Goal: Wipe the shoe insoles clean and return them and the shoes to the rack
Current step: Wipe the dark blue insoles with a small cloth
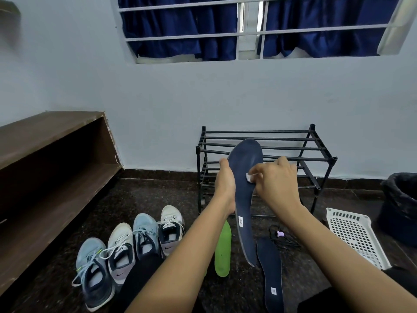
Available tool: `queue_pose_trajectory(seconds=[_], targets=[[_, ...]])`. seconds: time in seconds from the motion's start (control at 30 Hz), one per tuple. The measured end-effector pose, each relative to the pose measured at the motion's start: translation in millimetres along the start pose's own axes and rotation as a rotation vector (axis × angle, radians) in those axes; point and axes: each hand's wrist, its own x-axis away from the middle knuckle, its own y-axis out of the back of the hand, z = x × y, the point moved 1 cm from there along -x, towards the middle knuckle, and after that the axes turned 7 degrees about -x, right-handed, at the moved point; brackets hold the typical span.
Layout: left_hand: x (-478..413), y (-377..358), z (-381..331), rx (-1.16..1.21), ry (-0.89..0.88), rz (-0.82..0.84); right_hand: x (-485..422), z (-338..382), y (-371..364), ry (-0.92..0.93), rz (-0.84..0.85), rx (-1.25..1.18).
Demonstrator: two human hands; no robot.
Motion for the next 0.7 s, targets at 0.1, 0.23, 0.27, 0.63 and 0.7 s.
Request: queue_pose_trajectory(seconds=[0.1, 0.23, 0.27, 0.63, 0.7], targets=[[-1.7, 2.7, -3.6, 0.022, -0.009, -0.027, 7.0, 8.6, -2.8, 0.056, 0.055, -0.057], [-8.9, 10.5, -6.3, 0.060, 0.001, -0.045, 25.6, 27.8, -6.7, 0.173, 0.149, -0.007], [-8.7, 11.6, -6.7, 0.062, 0.007, -0.050, 27.4, 29.4, -6.6, 0.186, 0.159, 0.016], [0.3, 5.0, -3.7, 0.026, -0.006, -0.004, -0.8, 2.1, 4.9, -0.110, 0.101, -0.091], [0.0, 6.0, -5.9, 0.027, -0.012, -0.022, -2.5, 3.5, 5.9, -0.186, 0.162, -0.201]])
